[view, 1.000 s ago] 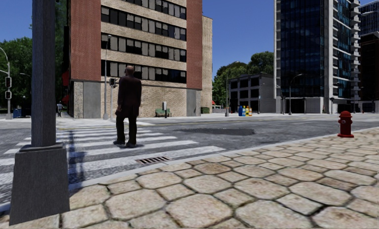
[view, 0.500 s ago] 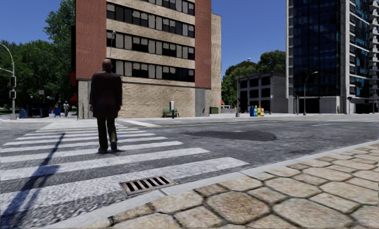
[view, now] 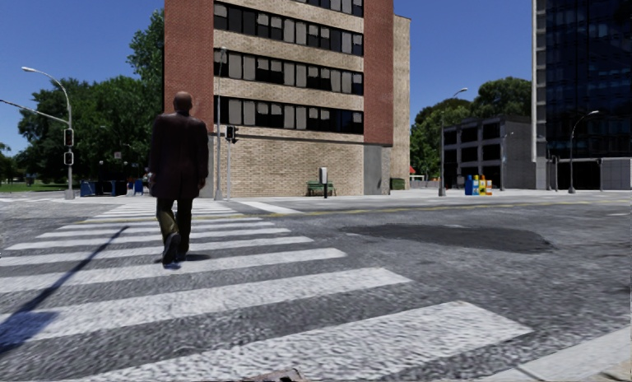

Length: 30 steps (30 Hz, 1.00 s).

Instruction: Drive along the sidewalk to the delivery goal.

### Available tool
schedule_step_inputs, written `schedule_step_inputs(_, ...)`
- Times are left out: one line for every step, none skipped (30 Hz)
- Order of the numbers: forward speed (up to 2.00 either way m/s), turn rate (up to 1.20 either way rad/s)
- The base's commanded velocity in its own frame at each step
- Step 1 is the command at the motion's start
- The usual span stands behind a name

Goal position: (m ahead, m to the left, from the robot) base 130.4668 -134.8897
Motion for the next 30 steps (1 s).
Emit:
schedule_step_inputs(2.0, 0.41)
schedule_step_inputs(2.0, 0.41)
schedule_step_inputs(2.0, 0.41)
schedule_step_inputs(2.0, 0.41)
schedule_step_inputs(2.0, 0.41)
schedule_step_inputs(2.0, 0.41)
schedule_step_inputs(1.97, 0.41)
schedule_step_inputs(1.8, 0.41)
schedule_step_inputs(1.6, 0.41)
schedule_step_inputs(1.6, 0.41)
schedule_step_inputs(1.26, 0.41)
schedule_step_inputs(1.1, 0.41)
schedule_step_inputs(1.01, 0.41)
schedule_step_inputs(1.01, 0.41)
schedule_step_inputs(0.99, 0.41)
schedule_step_inputs(0.98, 0.41)
schedule_step_inputs(0.98, 0.41)
schedule_step_inputs(0.98, 0.41)
schedule_step_inputs(0.98, 0.41)
schedule_step_inputs(0.98, 0.41)
schedule_step_inputs(0.98, 0.41)
schedule_step_inputs(0.98, 0.41)
schedule_step_inputs(0.98, 0.41)
schedule_step_inputs(0.98, 0.41)
schedule_step_inputs(1.0, 0.41)
schedule_step_inputs(1.03, 0.41)
schedule_step_inputs(1.04, 0.41)
schedule_step_inputs(1.04, 0.41)
schedule_step_inputs(1.04, 0.41)
schedule_step_inputs(1.05, 0.41)
